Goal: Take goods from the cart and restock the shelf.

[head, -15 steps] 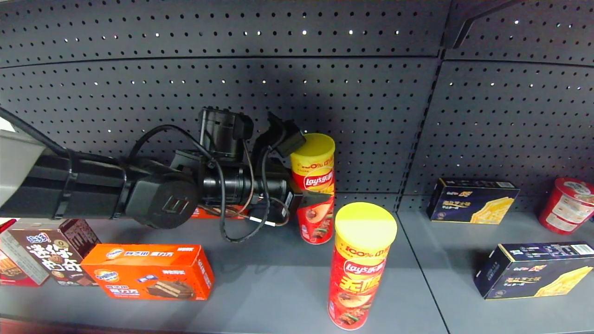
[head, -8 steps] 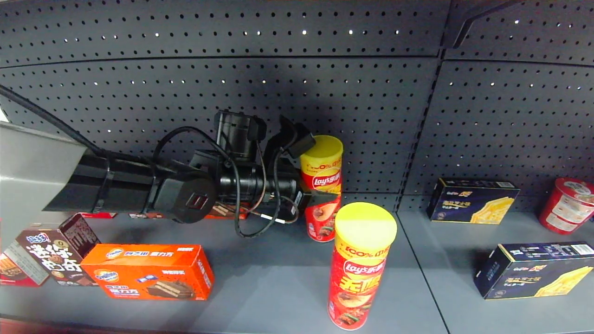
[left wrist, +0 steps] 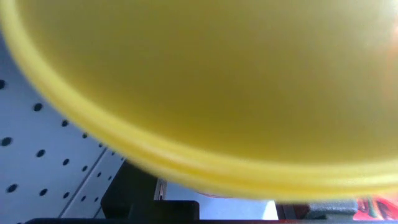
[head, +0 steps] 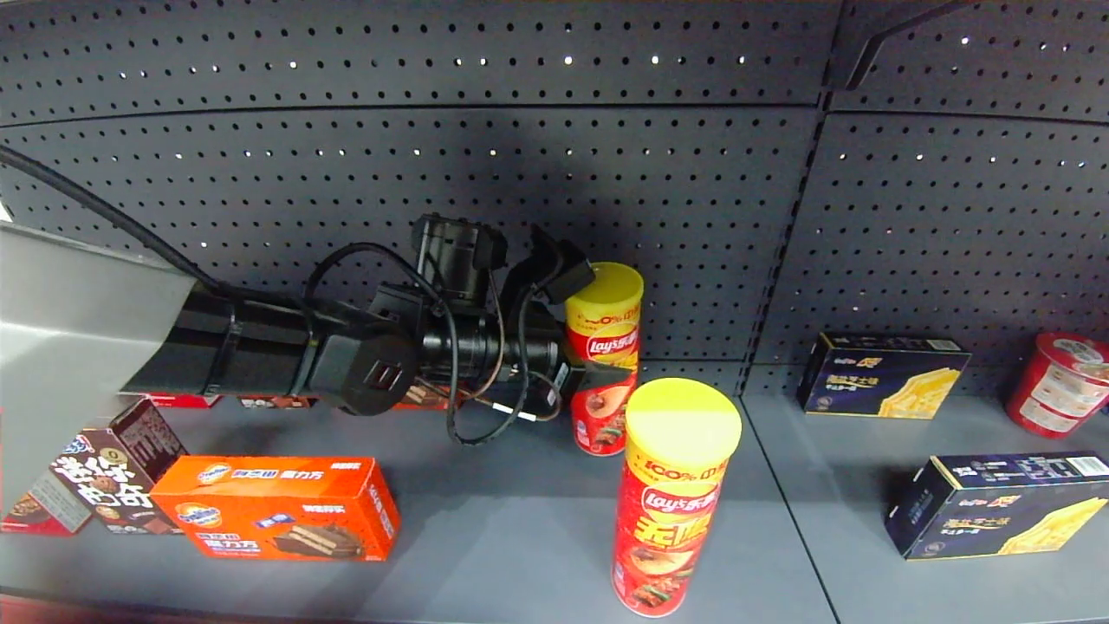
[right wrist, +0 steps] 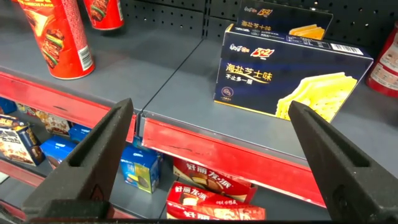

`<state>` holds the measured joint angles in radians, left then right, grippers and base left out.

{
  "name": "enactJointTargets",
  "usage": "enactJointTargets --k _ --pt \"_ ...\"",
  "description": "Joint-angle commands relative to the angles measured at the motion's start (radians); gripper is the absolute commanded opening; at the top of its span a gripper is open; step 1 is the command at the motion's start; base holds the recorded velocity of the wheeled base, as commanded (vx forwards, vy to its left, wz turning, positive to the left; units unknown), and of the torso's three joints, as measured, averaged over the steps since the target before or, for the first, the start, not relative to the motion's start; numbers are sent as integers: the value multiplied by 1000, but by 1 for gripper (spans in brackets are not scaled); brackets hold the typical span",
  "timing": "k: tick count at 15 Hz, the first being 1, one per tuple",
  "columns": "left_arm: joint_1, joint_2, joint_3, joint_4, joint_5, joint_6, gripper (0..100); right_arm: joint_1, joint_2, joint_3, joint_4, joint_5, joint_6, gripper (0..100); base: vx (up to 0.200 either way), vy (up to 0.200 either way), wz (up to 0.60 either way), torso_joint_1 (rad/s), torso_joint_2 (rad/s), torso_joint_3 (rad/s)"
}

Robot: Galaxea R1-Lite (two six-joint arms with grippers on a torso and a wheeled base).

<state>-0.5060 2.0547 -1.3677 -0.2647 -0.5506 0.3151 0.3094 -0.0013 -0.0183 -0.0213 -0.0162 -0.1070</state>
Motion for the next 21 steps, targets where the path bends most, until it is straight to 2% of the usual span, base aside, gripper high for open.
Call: enactJointTargets --k 1,21 --pt "1 9 -1 -1 0 1 0 1 1 0 0 -2 0 100 0 0 0 0 0 0" --pt "-13 74 -45 -2 0 -2 0 1 1 0 0 -4 1 100 0 0 0 0 0 0"
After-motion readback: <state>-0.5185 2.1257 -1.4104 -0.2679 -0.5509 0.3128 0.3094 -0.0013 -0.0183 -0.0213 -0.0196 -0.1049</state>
